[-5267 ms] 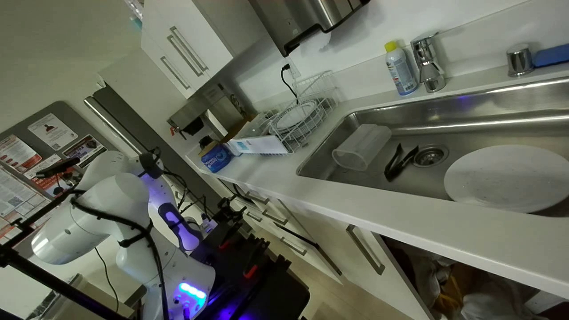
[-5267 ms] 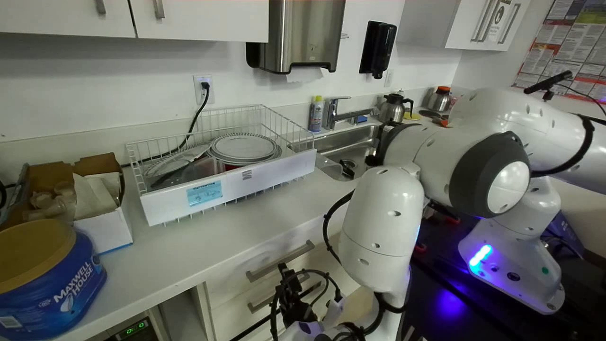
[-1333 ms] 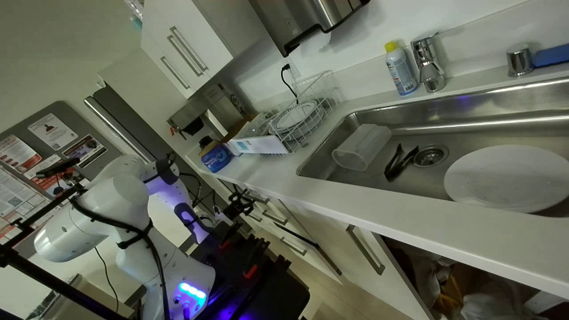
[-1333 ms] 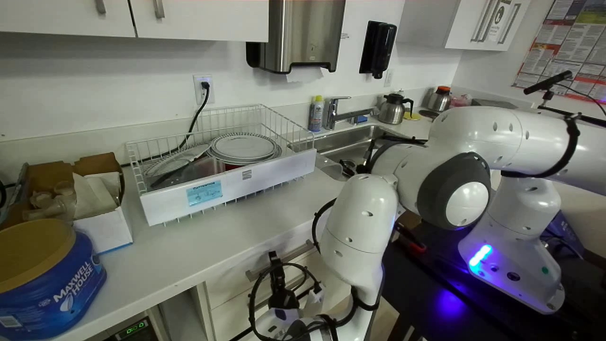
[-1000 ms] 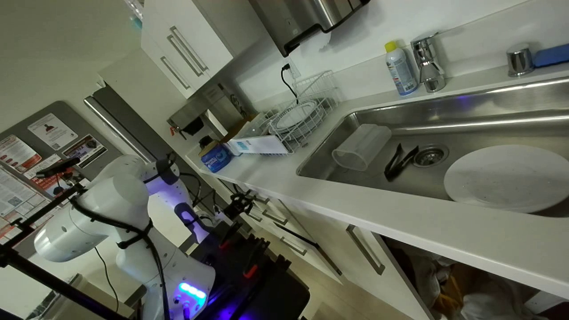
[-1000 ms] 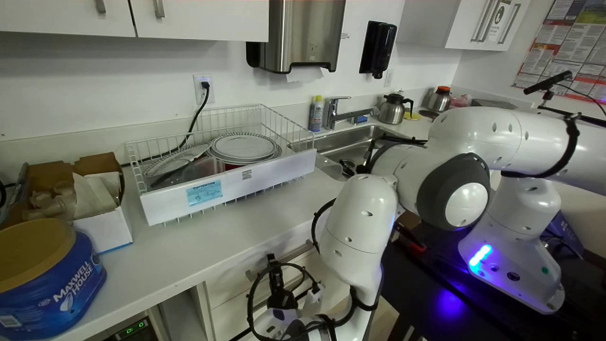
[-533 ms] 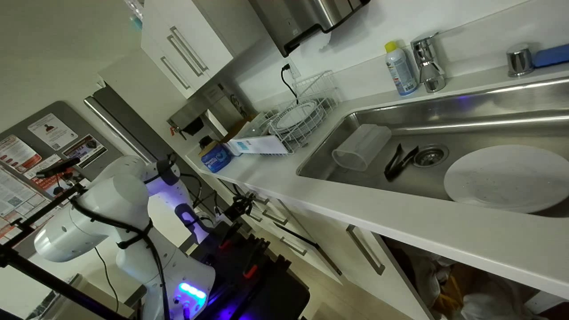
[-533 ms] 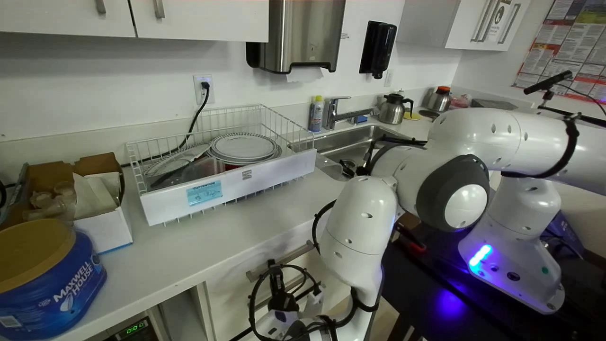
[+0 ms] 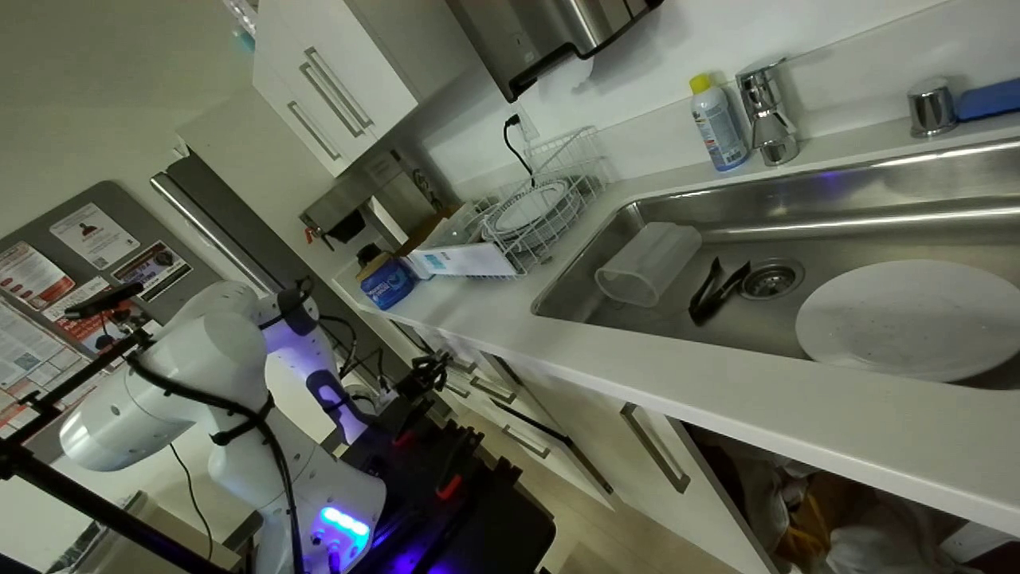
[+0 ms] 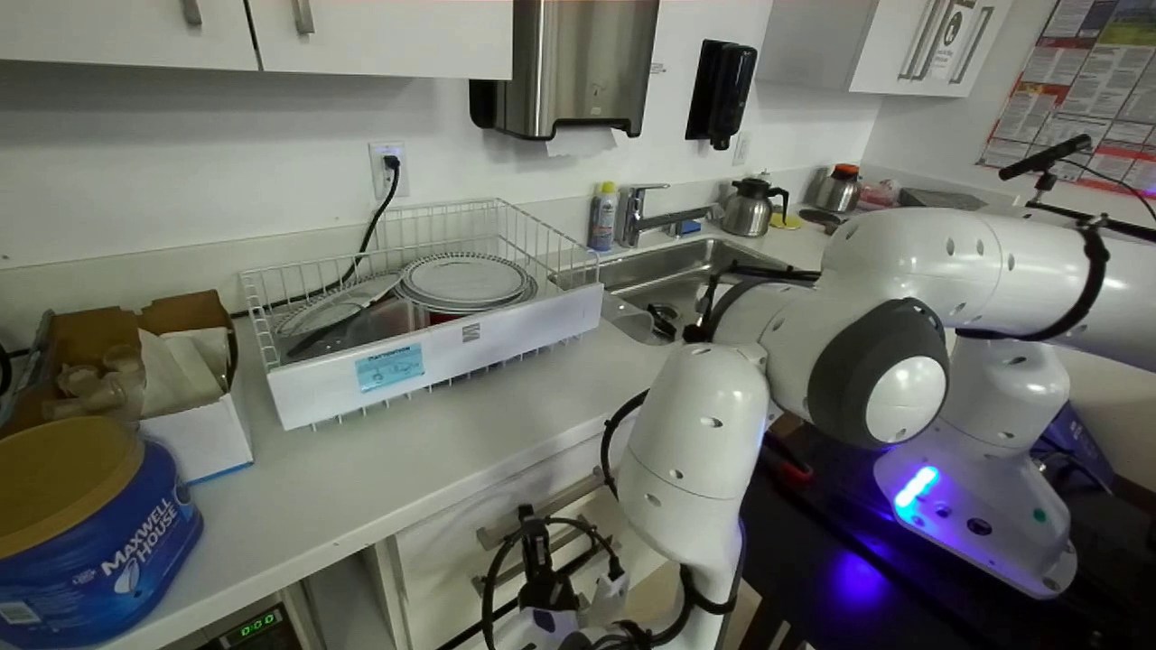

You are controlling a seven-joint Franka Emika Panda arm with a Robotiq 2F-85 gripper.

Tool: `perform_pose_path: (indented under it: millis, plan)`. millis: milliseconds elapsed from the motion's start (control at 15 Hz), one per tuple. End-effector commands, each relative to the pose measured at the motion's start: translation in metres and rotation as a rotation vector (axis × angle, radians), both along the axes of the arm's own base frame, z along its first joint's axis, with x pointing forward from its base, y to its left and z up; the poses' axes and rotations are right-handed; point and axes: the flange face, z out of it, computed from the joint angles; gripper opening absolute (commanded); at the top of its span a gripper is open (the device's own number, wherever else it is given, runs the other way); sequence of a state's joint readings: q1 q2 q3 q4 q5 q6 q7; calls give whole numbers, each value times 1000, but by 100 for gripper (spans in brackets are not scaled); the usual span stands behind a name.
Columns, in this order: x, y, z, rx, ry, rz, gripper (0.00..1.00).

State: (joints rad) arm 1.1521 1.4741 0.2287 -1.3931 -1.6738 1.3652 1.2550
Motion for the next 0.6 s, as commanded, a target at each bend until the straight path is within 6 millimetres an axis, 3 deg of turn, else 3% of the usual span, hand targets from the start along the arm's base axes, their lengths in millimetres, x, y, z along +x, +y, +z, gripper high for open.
perform_pose_path:
  millis: [0,533]
  plan:
    - [-37,-3,1,-5,-20,-27,4]
    - [-122,-2,4,-9,-22,-70,4]
